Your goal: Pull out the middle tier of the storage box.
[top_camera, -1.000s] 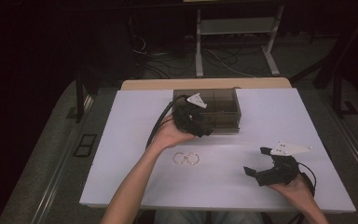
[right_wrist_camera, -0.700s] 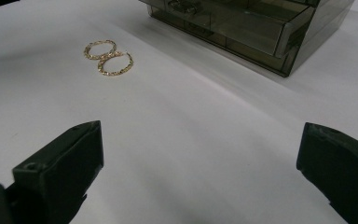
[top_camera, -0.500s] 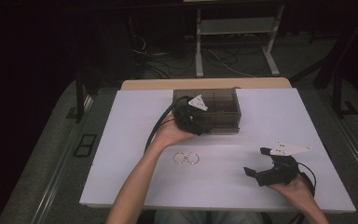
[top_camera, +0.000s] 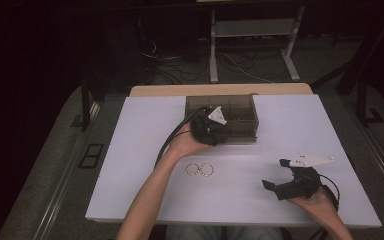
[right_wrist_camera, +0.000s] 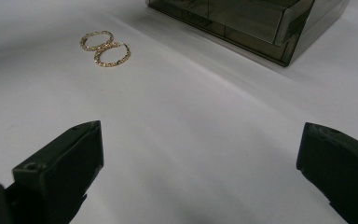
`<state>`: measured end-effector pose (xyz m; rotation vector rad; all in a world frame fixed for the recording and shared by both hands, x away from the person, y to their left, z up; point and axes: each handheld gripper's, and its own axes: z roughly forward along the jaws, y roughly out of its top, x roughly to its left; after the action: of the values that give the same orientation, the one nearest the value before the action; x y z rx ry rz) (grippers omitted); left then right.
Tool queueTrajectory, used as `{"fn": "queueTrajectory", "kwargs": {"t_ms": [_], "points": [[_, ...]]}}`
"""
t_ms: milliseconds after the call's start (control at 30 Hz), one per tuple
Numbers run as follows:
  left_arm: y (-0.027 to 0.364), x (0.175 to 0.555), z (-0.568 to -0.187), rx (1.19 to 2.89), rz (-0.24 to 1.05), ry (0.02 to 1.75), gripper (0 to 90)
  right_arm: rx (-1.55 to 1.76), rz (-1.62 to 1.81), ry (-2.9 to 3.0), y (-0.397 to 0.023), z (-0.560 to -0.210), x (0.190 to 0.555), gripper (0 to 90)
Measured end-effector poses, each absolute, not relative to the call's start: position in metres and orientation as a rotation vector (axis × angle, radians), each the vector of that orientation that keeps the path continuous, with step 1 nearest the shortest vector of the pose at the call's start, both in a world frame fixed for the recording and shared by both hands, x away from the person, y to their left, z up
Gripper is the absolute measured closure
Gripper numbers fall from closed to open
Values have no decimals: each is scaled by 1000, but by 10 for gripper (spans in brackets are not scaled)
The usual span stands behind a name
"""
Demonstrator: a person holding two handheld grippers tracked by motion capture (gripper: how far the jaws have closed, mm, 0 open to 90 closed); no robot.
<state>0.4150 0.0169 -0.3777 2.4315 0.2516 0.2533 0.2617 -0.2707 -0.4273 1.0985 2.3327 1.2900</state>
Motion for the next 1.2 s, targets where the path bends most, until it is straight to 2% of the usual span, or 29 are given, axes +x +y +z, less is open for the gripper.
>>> {"fn": "queueTrajectory", "kwargs": {"t_ms": [267, 467, 600, 1200], "points": [[18, 422, -384, 2441, 204, 262, 717, 1102, 1291, 2329, -271, -427, 261, 0], [20, 429, -387, 2420, 158, 272, 807, 1101, 1292, 2331, -271, -427, 262, 0], [23, 432, -388, 2405, 107, 279, 817, 1100, 1295, 2327, -272, -427, 262, 0], [24, 423, -391, 2389, 70, 246, 845, 1099, 1294, 2324, -271, -427, 262, 0]]}}
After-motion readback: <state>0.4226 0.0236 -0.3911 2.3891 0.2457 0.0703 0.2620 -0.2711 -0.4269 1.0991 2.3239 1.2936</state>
